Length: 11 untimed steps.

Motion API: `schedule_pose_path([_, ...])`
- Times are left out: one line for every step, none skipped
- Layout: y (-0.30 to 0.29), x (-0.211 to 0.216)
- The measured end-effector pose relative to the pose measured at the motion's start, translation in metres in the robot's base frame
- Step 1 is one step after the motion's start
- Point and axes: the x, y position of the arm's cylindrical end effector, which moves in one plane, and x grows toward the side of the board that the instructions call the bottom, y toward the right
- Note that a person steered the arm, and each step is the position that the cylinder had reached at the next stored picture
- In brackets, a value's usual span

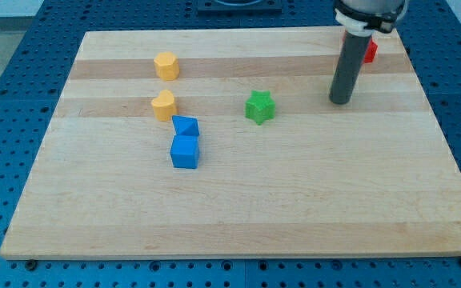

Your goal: Slide the green circle slightly right

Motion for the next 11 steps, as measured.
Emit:
schedule_pose_path([-0.001,-0.014])
schedule_pose_path([-0.015,-0.016])
schedule_pose_path([-0.027,-0.025])
schedule_pose_path([-0.027,-0.038])
schedule_pose_path([-0.009,-0.038])
schedule_pose_path([0.008,-0.038])
schedule_pose_path([0.01,-0.038])
schedule_pose_path([0.012,-0.038])
schedule_pose_path([0.012,-0.038])
schedule_pose_path([-0.03,-0.038])
schedule_pose_path([-0.088,-0.037])
